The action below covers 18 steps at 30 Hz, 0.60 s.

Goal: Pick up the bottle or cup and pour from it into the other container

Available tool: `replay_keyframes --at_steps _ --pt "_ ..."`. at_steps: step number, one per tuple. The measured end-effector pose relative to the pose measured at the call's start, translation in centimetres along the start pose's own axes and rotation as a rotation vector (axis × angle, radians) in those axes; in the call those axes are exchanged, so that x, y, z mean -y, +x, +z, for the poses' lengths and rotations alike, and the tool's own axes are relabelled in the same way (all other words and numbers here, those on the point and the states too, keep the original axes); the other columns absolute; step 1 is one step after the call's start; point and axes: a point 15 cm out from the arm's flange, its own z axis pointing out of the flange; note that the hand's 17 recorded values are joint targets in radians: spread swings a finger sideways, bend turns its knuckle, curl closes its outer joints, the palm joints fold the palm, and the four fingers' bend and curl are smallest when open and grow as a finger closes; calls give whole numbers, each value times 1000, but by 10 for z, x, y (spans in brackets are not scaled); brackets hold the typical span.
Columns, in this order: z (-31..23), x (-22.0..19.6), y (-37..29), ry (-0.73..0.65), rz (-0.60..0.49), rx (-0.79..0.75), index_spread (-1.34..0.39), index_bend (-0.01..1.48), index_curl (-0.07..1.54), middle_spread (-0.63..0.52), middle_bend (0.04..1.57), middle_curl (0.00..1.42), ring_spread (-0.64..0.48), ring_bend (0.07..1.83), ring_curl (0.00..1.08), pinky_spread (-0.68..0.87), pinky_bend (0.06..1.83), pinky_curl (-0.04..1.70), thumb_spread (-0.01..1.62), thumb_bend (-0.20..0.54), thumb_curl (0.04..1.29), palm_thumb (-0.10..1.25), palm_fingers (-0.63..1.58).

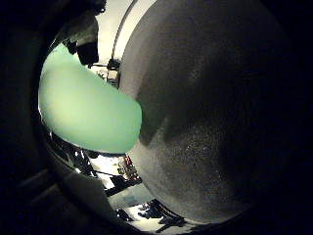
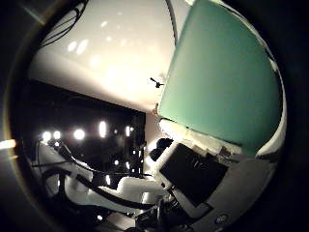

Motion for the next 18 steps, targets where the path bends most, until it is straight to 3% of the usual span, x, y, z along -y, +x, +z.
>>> replay_keyframes --at_steps 5,18 --pt "-2 -1 -10 -5 -13 10 -488 943 1131 -335 1208 1141 -266 1522 837 -238 1367 1037 905 -23 553 885 717" --pt "-10 6 -51 -9 -66 3 -442 992 1153 -328 1230 1188 -260 1549 872 -215 1367 1172 905 -23 568 891 681"
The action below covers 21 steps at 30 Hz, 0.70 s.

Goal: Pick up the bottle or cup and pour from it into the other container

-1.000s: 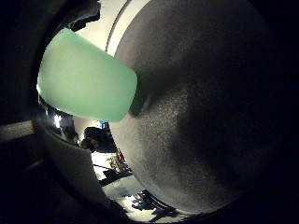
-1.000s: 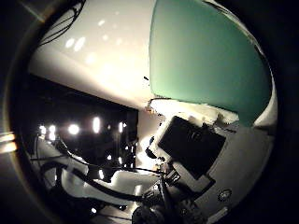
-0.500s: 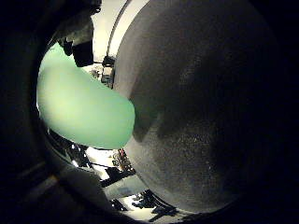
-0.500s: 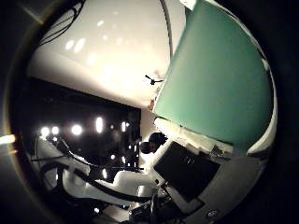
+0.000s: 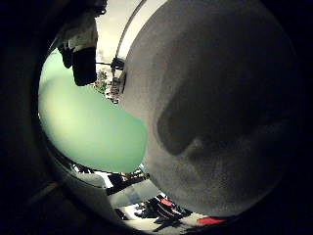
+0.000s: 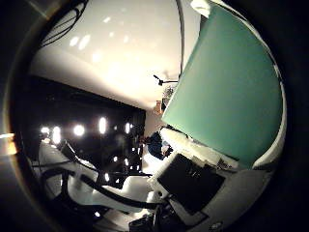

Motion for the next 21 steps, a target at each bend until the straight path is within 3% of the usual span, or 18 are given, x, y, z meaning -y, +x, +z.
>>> replay_keyframes --at_steps 12,21 --pt "6 31 -71 -2 -102 -51 -427 1005 1156 -324 1234 1193 -262 1556 882 -208 1335 1228 902 -24 576 896 673" --pt "48 62 -140 -67 -176 -93 -421 1014 1155 -321 1241 1192 -268 1549 894 -211 1331 1261 905 -22 578 902 667"
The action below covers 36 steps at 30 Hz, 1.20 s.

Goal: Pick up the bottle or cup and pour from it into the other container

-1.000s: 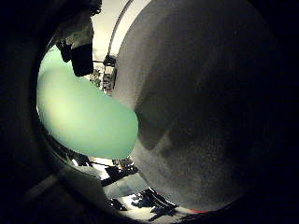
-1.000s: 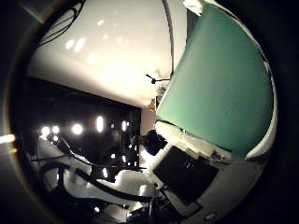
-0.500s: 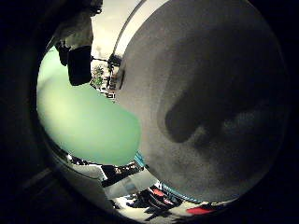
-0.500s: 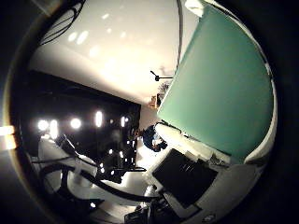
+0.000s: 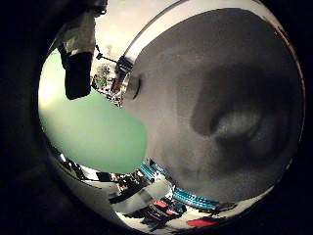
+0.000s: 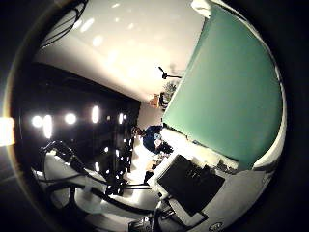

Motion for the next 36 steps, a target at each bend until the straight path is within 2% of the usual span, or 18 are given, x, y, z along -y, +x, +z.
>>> replay_keyframes --at_steps 13,24,36 --pt "97 64 -71 -113 -35 -130 -417 1016 1152 -319 1243 1190 -271 1543 903 -217 1320 1285 905 -24 584 902 667" --pt "197 88 -124 -215 -75 -190 -413 1008 1145 -318 1250 1196 -273 1535 908 -222 1310 1293 901 -23 588 899 674" --pt "261 108 -148 -330 -146 -438 -413 1000 1145 -318 1241 1197 -273 1531 911 -224 1305 1297 893 -23 589 895 682"
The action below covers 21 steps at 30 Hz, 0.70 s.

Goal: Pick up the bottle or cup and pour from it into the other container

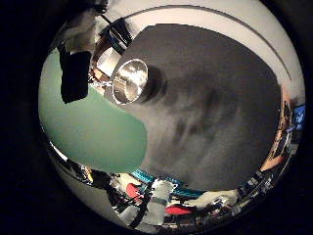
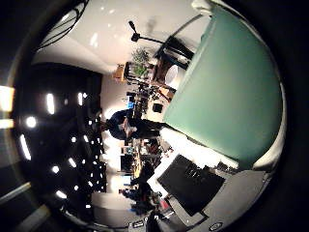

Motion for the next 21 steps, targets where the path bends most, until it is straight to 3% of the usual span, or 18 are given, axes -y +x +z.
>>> replay_keyframes --at_steps 10,21 --pt "30 26 -17 9 -21 -160 -407 1001 1134 -318 1225 1196 -272 1509 905 -223 1301 1284 882 -25 596 895 721" --pt "64 46 -32 5 -128 -374 -410 978 1117 -314 1212 1184 -270 1484 899 -223 1286 1256 847 -26 609 901 768"
